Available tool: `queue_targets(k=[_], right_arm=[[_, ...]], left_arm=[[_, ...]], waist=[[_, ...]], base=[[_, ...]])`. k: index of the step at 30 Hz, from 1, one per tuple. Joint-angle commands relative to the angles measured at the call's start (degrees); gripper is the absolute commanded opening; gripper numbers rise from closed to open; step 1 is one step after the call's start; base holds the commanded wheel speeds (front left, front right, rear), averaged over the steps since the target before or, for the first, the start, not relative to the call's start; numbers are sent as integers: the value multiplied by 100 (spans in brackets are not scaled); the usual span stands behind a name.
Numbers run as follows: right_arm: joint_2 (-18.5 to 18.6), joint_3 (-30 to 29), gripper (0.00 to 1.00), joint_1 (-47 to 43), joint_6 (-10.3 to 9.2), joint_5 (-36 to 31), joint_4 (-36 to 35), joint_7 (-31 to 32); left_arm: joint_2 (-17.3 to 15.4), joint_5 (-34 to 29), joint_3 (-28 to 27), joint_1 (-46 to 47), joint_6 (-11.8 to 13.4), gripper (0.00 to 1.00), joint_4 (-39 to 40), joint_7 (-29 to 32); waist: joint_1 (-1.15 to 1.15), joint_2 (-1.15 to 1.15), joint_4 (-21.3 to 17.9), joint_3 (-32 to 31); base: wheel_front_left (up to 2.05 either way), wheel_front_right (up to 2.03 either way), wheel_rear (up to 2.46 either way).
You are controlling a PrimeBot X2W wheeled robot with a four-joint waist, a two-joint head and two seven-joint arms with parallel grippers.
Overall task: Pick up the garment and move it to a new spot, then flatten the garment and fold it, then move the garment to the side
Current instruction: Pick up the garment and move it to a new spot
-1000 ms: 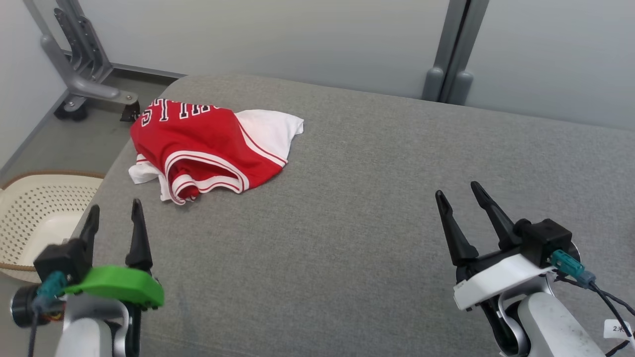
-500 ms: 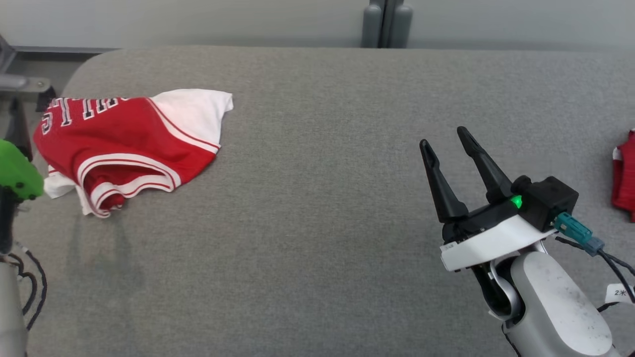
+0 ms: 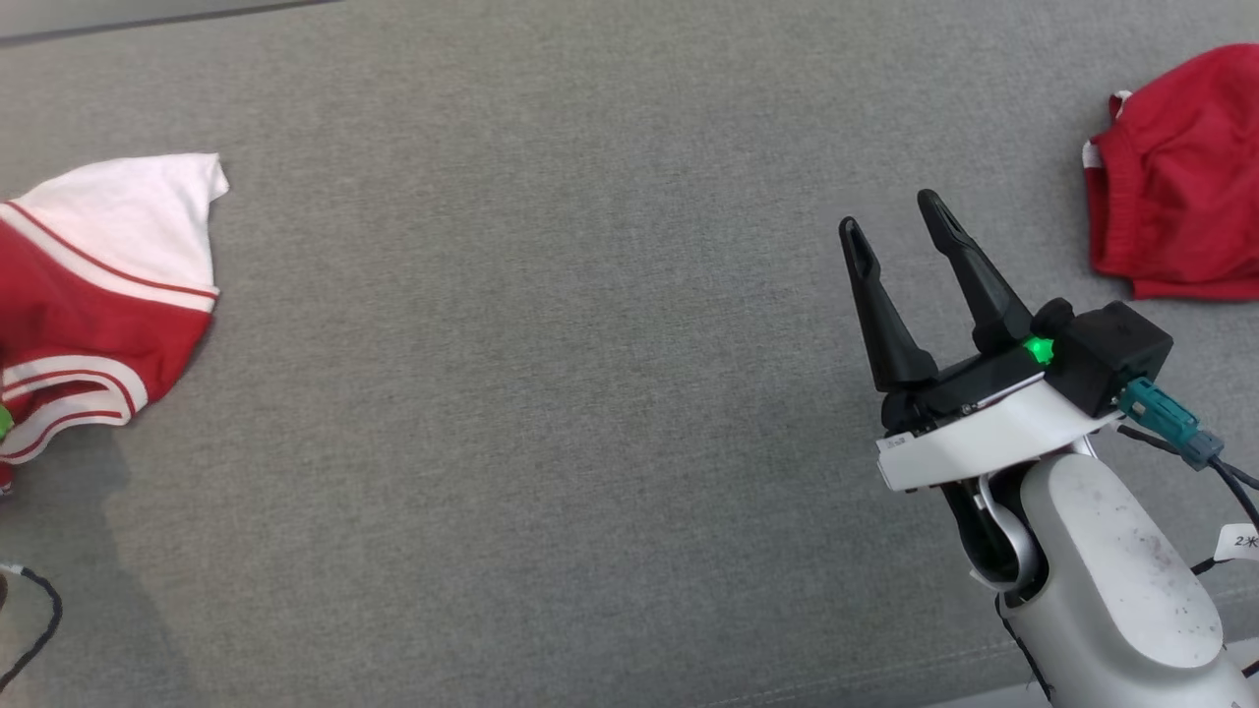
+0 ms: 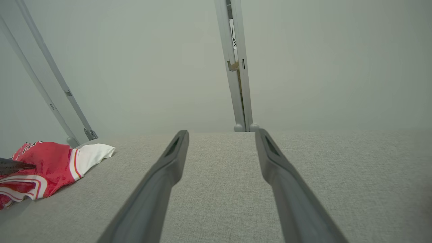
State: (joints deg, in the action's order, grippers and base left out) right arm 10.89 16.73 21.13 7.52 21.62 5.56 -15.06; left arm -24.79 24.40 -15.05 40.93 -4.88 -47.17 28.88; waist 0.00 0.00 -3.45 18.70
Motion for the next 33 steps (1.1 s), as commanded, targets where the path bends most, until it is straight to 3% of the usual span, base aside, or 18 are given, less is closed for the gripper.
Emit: queue_targets(k=[1,7,8,9,10,18,26,33], right_arm=[[-28,0,100,39,-6,41,9,-14],[-30,-11,100,-48,-6,40,124,-14],[-30,-18,100,-63,-6,39,144,-14],[-33,-29,100,-71,-6,38,164,-14],[-41,-29,100,-73,-6,38,175,-14],[-132,-48,100,-366,-6,29,318,-14],[-203,-146,100,-751,-6,15,426,-14],[-231,-348,100,-932,-6,-15,385,-14]], left_arm=[[-29,26,49,73,-31,100,-164,195],[165,228,200,-66,-149,100,-700,938],[158,226,213,-75,-157,80,-683,895],[124,183,246,-81,-167,44,-621,804],[57,140,268,-76,-182,0,-559,726],[-247,54,910,133,-260,0,188,348],[-384,691,2128,-116,-264,0,1838,448],[-309,1325,2951,-103,-265,0,3393,587]], waist=[[0,0,-501,485],[0,0,-524,394],[0,0,-511,355],[0,0,-486,294],[0,0,-466,241],[0,0,-163,-588],[0,0,-4,-1451],[0,0,-225,-1796]], base=[[0,0,0],[0,0,0],[0,0,0],[0,0,0],[0,0,0],[0,0,0],[0,0,0],[0,0,0]])
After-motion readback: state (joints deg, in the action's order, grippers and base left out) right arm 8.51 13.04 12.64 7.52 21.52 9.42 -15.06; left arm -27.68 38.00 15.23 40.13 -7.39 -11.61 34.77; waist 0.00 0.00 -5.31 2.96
